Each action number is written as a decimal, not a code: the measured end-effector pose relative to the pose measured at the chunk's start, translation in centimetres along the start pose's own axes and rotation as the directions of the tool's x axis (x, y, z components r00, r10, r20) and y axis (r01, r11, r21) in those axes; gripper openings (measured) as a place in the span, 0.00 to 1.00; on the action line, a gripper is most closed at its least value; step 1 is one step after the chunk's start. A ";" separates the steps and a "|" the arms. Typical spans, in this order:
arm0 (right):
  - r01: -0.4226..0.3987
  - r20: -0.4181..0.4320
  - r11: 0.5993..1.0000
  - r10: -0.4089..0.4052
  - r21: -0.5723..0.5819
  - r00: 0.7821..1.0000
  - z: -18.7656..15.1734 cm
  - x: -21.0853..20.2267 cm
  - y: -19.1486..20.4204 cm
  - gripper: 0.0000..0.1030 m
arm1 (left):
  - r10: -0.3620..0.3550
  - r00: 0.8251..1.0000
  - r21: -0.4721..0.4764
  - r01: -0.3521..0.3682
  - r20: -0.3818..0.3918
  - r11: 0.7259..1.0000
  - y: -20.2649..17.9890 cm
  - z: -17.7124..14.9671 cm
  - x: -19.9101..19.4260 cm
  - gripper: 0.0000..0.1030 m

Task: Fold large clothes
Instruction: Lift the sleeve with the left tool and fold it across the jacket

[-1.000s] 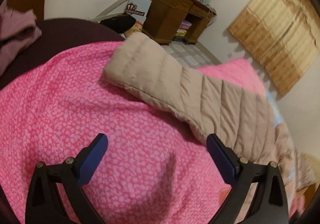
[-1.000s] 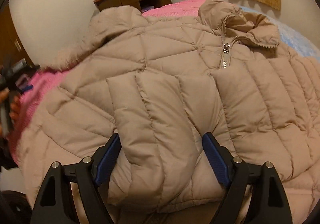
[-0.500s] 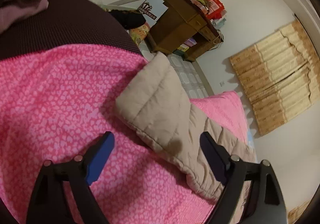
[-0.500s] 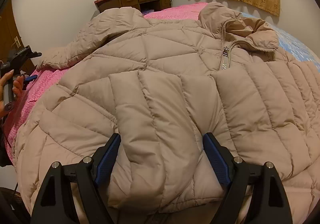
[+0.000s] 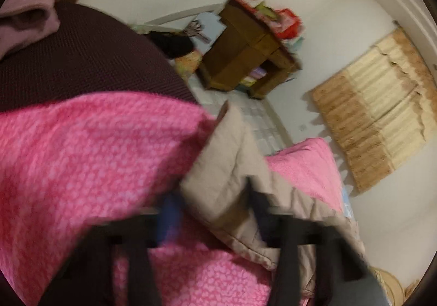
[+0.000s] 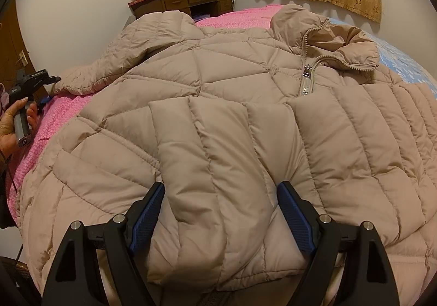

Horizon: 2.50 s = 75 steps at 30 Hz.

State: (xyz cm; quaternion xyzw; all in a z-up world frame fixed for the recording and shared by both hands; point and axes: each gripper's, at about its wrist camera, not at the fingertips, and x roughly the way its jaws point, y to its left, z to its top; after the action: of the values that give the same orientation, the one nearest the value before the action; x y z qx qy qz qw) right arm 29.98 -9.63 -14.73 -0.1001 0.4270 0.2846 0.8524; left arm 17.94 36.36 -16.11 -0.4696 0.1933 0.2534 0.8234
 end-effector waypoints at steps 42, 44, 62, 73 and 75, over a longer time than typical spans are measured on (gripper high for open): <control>-0.160 0.282 0.928 0.063 0.336 0.957 -4.6 -11.0 -4.6 0.82 | -0.628 0.773 0.438 0.596 -0.087 0.673 -24.8 -1.3 -11.9 0.08; -0.165 0.292 0.927 0.063 0.338 0.954 -5.0 -11.6 -4.6 0.82 | -0.640 0.758 0.449 0.619 -0.126 0.644 -26.0 -3.0 -11.8 0.08; -0.117 0.365 0.879 -0.068 0.462 0.929 -10.8 -16.3 -7.9 0.82 | -0.487 0.652 0.544 0.756 -0.581 0.364 -32.0 -24.2 -8.3 0.08; -0.077 0.306 0.842 -0.108 0.535 0.946 -13.3 -13.8 -9.9 0.82 | -0.320 0.677 0.639 0.734 -0.663 0.229 -29.3 -27.3 -10.4 0.56; -0.073 0.301 0.841 -0.109 0.535 0.947 -13.2 -13.8 -9.9 0.82 | -0.354 0.692 0.663 0.715 -0.629 0.222 -28.9 -26.7 -11.9 0.83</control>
State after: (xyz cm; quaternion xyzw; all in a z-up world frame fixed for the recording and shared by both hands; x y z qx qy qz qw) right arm 20.26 -28.76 -12.71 0.1873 0.3449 0.1572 0.9062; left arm 23.60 -2.17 -2.96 -0.0453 0.2574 -0.2778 0.9244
